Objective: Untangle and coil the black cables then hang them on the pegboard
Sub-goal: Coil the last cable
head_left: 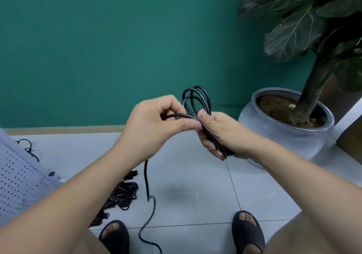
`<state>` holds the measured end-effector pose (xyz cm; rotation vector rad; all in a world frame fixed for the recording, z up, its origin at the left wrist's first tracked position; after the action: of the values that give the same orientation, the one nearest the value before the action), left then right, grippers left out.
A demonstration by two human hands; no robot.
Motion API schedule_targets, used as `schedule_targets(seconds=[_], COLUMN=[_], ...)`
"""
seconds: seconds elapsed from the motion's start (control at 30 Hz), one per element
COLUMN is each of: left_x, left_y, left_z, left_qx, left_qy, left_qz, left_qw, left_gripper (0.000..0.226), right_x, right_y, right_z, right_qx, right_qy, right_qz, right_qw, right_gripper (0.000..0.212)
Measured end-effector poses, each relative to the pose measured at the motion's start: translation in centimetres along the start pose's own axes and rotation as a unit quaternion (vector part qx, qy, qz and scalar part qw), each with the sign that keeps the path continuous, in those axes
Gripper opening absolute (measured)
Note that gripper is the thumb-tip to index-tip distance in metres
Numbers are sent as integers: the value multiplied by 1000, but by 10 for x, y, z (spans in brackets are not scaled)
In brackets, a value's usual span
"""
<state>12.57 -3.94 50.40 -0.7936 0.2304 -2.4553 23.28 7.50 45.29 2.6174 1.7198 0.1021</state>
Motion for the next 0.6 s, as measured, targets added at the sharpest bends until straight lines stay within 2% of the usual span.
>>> schedule_targets(seconds=[0.1,0.13,0.17,0.27,0.37,0.47,0.6], left_x=[12,14,16,12,4,-2,-6], left_y=[-1,-1,0,0,-1,-1,0], left_z=[1,0,-2,-11,-14,-8,-9], left_qx=[1,4,10,31,32,14,-4], left_qy=[37,40,38,39,62,94,55], left_qz=[44,59,73,75,52,33,46], left_qw=[998,997,997,996,996,995,997], left_gripper=[39,40,40,38,37,33,33], right_x=[-16,-20,-23,-25,-27,-35,-43], right_y=[6,7,8,10,11,13,19], right_z=[3,3,2,-7,-7,2,10], right_qx=[-35,-39,-41,-6,-8,-49,-111], right_qy=[-74,-96,-110,-84,-65,-97,-160], right_qz=[-56,-74,-83,-85,-84,-134,-223], right_qw=[995,992,990,993,994,985,955], right_gripper=[97,100,94,38,4,26,36])
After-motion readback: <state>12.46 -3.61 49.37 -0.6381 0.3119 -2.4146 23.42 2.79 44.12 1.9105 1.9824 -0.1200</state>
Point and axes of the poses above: each hand's wrist, its own y-axis away from the middle knuckle, its own x-axis out of the back of the hand, z = x × y, the point moved 8 cm from there along -y, towards the middle knuckle, and after that the axes turned 12 degrees about -y, right-handed, at the moved point
